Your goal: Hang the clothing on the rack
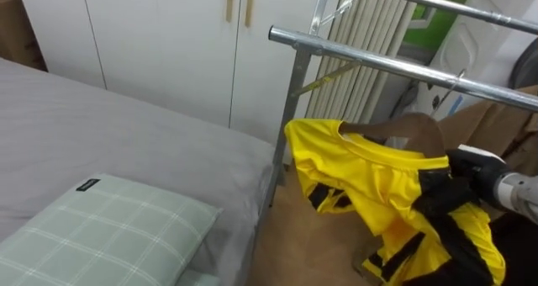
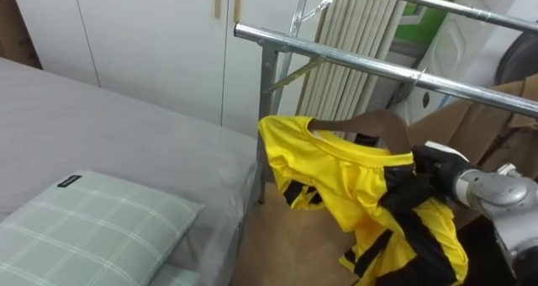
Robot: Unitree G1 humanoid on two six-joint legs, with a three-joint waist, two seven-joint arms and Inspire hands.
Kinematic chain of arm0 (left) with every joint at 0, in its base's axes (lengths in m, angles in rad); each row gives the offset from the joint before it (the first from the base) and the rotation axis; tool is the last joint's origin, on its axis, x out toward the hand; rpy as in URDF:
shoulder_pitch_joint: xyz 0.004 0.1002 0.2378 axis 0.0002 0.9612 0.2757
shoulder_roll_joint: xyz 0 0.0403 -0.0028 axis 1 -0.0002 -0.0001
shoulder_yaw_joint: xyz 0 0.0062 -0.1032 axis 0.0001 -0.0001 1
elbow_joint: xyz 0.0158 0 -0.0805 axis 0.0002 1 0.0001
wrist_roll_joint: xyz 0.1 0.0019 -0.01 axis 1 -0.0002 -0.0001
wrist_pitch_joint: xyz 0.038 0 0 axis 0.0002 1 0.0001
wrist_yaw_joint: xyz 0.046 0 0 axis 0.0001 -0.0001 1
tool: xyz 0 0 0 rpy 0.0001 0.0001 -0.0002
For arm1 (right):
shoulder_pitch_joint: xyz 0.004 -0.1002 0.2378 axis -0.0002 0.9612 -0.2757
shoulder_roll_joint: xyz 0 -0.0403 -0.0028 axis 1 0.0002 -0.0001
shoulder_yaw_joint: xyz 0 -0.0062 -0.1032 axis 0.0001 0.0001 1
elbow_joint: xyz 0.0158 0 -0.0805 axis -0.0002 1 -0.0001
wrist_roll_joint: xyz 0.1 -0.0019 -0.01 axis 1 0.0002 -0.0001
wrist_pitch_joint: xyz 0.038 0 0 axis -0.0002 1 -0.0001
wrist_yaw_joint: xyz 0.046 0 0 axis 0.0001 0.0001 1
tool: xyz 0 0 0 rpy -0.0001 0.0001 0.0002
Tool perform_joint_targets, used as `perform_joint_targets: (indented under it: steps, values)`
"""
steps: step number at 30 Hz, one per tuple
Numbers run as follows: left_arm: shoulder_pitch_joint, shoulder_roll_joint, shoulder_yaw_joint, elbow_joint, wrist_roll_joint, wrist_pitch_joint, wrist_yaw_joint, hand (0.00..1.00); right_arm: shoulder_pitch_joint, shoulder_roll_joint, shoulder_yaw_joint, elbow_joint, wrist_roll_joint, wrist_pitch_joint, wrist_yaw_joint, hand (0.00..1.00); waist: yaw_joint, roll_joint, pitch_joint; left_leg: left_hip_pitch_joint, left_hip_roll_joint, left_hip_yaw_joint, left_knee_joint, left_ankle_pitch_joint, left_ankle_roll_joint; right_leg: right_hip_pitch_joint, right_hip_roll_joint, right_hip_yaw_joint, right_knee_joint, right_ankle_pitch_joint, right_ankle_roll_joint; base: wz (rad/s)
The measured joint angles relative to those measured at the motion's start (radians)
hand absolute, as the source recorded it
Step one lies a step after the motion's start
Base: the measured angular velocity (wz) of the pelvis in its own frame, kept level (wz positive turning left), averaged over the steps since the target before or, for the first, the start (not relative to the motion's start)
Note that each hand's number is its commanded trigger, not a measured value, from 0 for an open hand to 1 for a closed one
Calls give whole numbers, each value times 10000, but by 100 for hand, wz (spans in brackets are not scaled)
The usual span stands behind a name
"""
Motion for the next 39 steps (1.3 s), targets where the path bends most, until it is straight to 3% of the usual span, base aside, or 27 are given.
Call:
perform_joint_targets:
  steps: [11,24,25,26,27,39]
  values:
    - [-23,50,-14,1,-19,9,0,0,8,59,75,186,743,-2,496,100,-39,-92,68,88,-5,-99,1,0,0,213,21,4,-175,22,30,2]
    - [-52,161,-14,-75,-13,10,-193,0,8,59,45,204,826,-14,1123,100,-59,-86,71,85,2,-111,-1,-1,0,227,38,-14,-284,89,34,0]
    - [-52,173,-13,-92,-13,10,-212,0,8,59,22,203,826,-14,1139,85,-61,-81,72,84,2,-111,-1,-1,0,226,39,-12,-284,91,33,0]
    - [-52,179,-14,-96,-13,10,-219,0,8,59,14,203,826,-14,1155,32,-63,-80,72,83,2,-112,-1,-1,0,225,40,-12,-284,91,32,0]
    - [-53,184,-14,-97,-12,10,-227,0,8,59,8,203,826,-15,1192,0,-64,-75,73,83,4,-112,-4,-2,0,226,44,-11,-283,94,31,0]
    - [-59,192,-5,-162,10,10,-389,0,15,59,-50,227,675,-13,1238,0,-52,31,55,62,11,-114,-67,-5,-2,224,60,-20,-283,113,22,0]
